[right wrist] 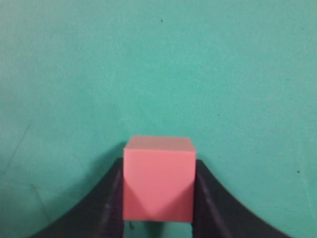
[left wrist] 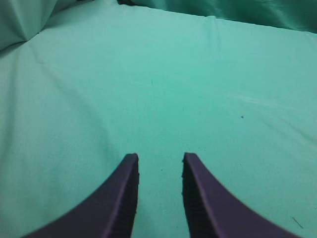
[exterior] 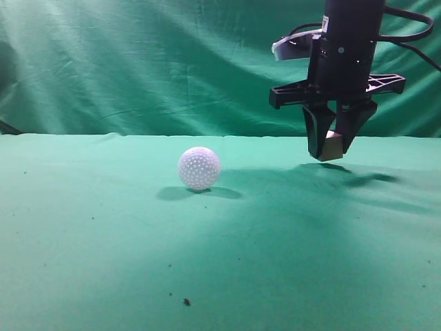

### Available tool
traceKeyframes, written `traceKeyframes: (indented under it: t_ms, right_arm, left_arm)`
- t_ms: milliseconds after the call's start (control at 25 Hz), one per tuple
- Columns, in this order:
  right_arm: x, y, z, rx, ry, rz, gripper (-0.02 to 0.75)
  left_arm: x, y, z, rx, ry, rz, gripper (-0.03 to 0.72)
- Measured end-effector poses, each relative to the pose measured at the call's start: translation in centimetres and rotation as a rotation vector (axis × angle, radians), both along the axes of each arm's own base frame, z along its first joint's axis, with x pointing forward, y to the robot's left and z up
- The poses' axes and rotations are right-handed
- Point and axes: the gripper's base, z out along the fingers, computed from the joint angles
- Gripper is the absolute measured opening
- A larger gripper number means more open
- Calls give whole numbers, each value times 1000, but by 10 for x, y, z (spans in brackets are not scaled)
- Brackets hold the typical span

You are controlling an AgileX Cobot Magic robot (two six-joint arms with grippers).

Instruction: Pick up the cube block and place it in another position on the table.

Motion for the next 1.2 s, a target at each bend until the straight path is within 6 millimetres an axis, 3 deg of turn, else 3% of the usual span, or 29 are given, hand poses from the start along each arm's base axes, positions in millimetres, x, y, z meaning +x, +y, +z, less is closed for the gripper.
traceKeyframes:
  t_ms: [280, 440, 640, 760, 920, 1200]
  right_arm:
    - [-1, 1, -1, 19, 15, -16, 510]
    - [-9, -3, 29, 24, -1, -35, 498]
    - [-37, -18, 92, 21, -19, -71, 115]
    - [-61, -28, 119, 45, -38, -84, 0]
    - [-106, -44, 136, 116, -58, -107, 0]
    - [-172, -70, 139, 195, -126, -113, 0]
  left_arm:
    - [0, 0, 0, 0, 0, 0, 235]
    - [0, 0, 0, 0, 0, 0, 235]
    - [0, 0, 0, 0, 0, 0, 235]
    - [0, 0, 0, 0, 0, 0, 235]
    - [0, 0, 0, 0, 0, 0, 235]
    - [0, 0, 0, 0, 0, 0, 235]
